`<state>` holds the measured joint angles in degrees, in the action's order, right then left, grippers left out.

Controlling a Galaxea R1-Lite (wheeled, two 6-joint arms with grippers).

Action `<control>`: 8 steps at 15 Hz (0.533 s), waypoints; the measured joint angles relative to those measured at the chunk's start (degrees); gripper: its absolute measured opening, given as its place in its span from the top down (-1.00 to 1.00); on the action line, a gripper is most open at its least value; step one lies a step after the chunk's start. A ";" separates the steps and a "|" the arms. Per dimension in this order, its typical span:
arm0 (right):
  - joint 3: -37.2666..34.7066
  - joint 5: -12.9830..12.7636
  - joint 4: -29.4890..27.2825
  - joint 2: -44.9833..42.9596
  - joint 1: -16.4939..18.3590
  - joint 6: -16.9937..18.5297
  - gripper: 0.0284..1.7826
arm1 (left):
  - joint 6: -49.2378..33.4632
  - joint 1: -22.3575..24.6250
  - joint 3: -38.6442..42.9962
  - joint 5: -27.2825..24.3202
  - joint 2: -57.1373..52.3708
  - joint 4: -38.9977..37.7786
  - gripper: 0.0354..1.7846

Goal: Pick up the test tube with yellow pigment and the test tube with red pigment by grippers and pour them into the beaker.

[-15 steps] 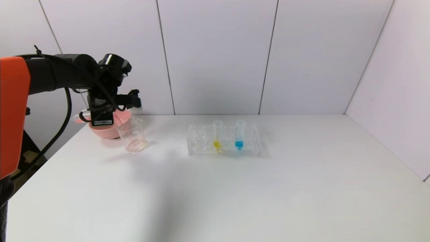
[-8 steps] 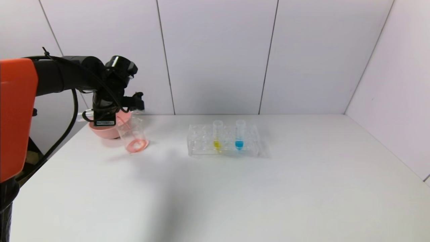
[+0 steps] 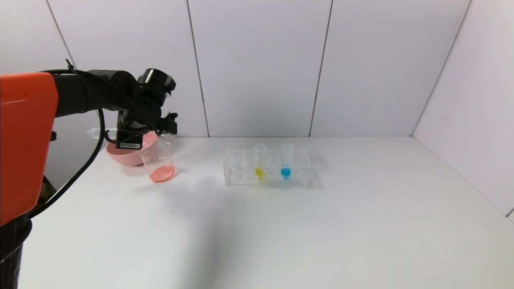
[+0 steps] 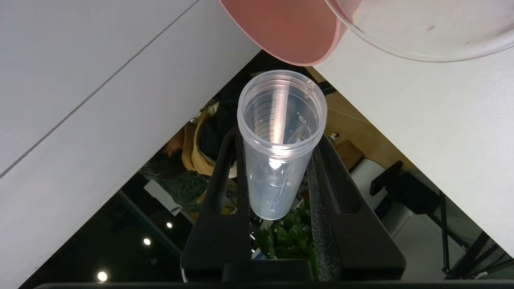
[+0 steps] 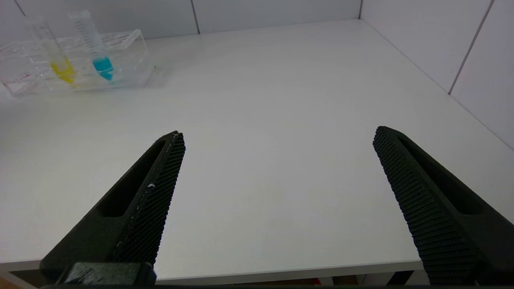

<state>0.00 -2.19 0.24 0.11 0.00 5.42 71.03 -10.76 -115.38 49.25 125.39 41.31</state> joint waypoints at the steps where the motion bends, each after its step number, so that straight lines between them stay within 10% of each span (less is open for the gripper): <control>1: 0.00 0.00 -0.02 0.00 0.00 0.00 -0.92 | 0.46 -0.15 0.00 1.30 0.18 -0.05 0.54; 8: 0.00 0.02 0.00 0.00 0.00 0.00 -0.92 | 0.62 -0.30 -0.02 2.21 0.93 -1.41 0.54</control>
<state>0.00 -2.17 0.24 0.11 0.00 5.42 71.66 -11.07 -115.41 51.46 126.32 39.90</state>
